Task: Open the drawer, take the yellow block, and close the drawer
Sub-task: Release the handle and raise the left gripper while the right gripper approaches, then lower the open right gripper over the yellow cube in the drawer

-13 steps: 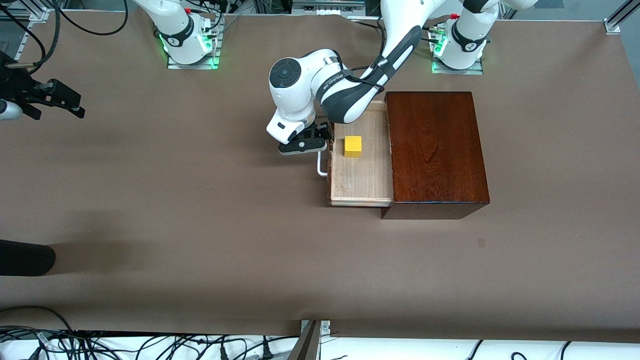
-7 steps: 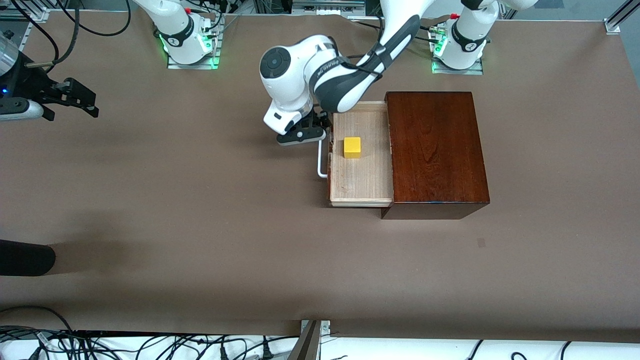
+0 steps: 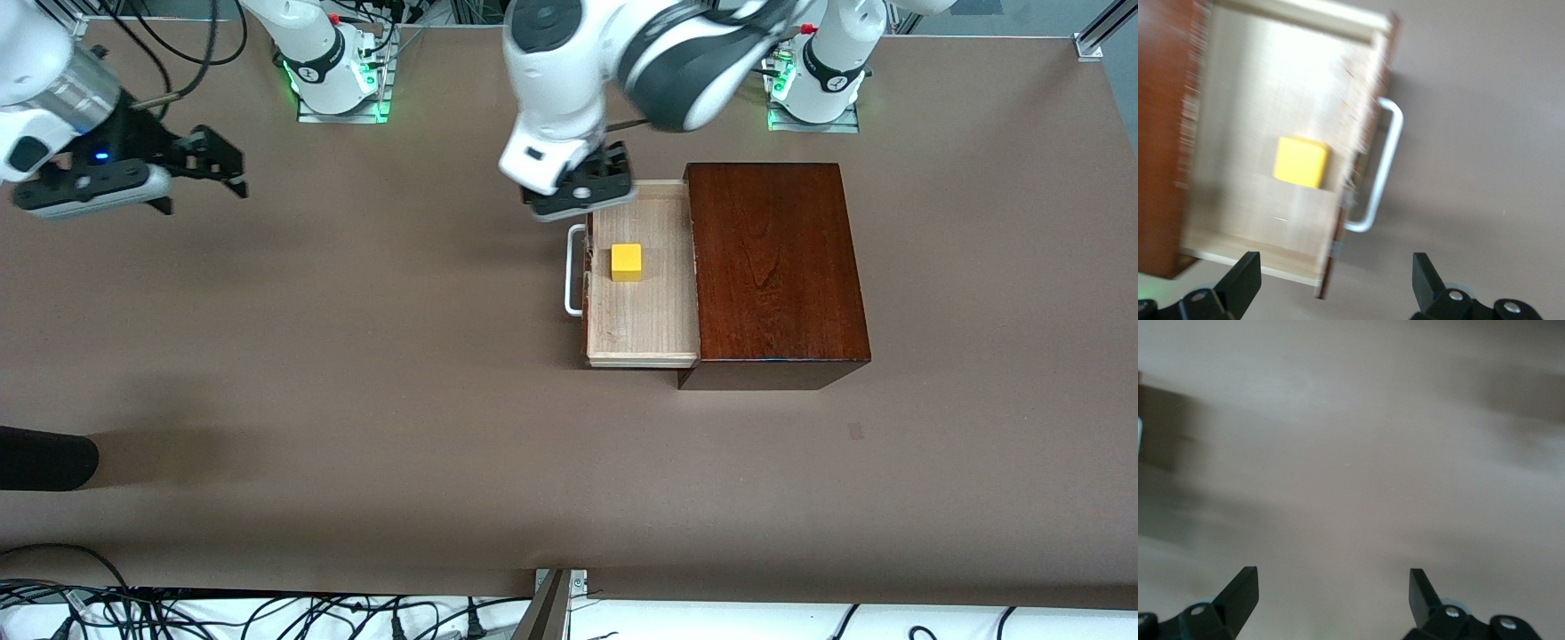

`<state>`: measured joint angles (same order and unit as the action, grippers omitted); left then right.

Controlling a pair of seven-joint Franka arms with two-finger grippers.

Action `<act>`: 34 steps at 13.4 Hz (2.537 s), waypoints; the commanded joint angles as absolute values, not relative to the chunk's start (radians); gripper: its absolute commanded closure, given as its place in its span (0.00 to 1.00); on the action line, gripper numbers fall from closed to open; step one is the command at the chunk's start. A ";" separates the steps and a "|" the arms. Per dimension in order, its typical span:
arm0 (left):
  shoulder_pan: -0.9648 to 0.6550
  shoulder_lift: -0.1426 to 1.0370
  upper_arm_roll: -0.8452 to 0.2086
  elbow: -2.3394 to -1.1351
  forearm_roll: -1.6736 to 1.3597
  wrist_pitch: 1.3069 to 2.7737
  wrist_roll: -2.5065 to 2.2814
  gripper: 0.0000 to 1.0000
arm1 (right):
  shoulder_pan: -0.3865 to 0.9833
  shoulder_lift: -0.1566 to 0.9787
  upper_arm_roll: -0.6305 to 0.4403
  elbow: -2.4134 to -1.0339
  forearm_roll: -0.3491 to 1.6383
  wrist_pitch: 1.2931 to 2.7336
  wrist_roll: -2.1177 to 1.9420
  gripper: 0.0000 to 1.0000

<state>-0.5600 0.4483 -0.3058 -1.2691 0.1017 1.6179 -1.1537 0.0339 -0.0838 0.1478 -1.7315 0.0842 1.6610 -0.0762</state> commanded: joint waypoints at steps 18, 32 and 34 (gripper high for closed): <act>-0.130 -0.101 0.055 -1.721 -0.032 1.542 -0.166 0.00 | 0.497 0.277 0.328 -1.412 0.089 1.761 -0.115 0.00; -0.107 -0.009 0.060 -1.626 -0.032 1.585 -0.166 0.00 | 0.618 0.495 0.328 -1.384 -0.069 2.009 -0.322 0.00; -0.107 -0.005 0.058 -1.623 -0.032 1.589 -0.167 0.00 | 0.620 0.520 0.328 -1.384 -0.086 2.043 -0.350 0.00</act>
<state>-0.1176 -0.0266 0.0631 -1.6601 -0.0241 1.5963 -0.1872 0.6062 0.4834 0.3357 -1.4204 -0.0668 2.0251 -0.3145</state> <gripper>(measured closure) 0.000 0.000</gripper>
